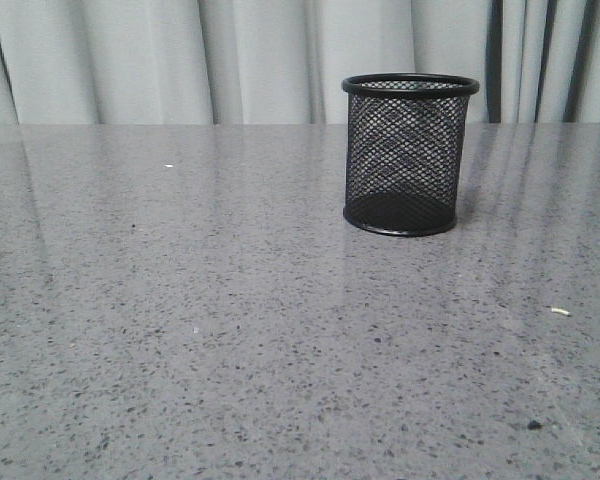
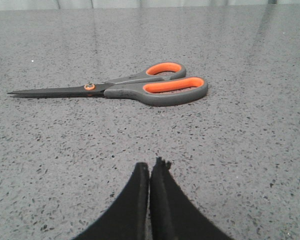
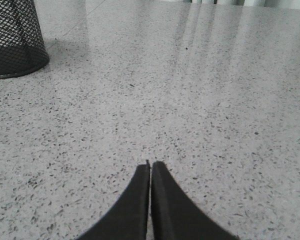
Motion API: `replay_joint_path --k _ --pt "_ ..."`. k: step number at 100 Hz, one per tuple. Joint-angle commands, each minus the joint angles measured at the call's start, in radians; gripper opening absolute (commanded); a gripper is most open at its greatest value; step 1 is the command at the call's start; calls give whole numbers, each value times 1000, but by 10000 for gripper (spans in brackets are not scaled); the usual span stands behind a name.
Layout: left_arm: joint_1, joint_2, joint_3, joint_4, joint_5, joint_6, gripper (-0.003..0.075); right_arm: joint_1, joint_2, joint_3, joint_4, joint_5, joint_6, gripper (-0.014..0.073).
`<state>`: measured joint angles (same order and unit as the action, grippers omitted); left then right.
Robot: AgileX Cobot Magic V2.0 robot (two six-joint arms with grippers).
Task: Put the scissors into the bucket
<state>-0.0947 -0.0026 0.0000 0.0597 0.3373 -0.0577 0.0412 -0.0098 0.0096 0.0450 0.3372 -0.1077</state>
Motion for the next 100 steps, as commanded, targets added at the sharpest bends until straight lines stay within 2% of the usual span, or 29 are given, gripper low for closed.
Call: replay_joint_path --k 1,22,33,41,52,59,68,79,90,97,100 --pt "-1 -26 40 -3 -53 -1 -20 -6 -23 9 -16 -38 -3 -45" --pt "-1 -26 40 2 -56 -1 -20 -6 -23 9 -16 -45 -3 -45" --pt "-3 -26 40 -60 -124 -1 -20 -6 -23 9 -16 -132 -3 -45" --pt "-3 -26 40 -250 -242 -1 -20 -6 -23 9 31 -240 -3 -45" --pt "-3 -26 40 -587 -411 -3 -20 -6 -23 9 213 -390 -3 -45" --pt "-3 -26 35 -766 -434 -3 -20 -6 -23 9 323 -438 -3 -45" --pt "-3 -26 31 -922 -438 -3 -20 -6 -23 8 428 -457 -3 -45" --pt "-3 -26 3 -944 -418 -3 -19 -6 -23 -19 458 -457 -3 -45" --pt "-3 -26 -18 -944 -461 -3 -19 -6 -19 -62 455 -417 -3 -40" --pt "-3 -26 -18 -947 -470 -3 -18 -6 -9 -96 436 -374 -3 3" --pt "-3 -26 -18 -952 -470 -3 -14 -6 -2 -113 424 -346 -3 50"
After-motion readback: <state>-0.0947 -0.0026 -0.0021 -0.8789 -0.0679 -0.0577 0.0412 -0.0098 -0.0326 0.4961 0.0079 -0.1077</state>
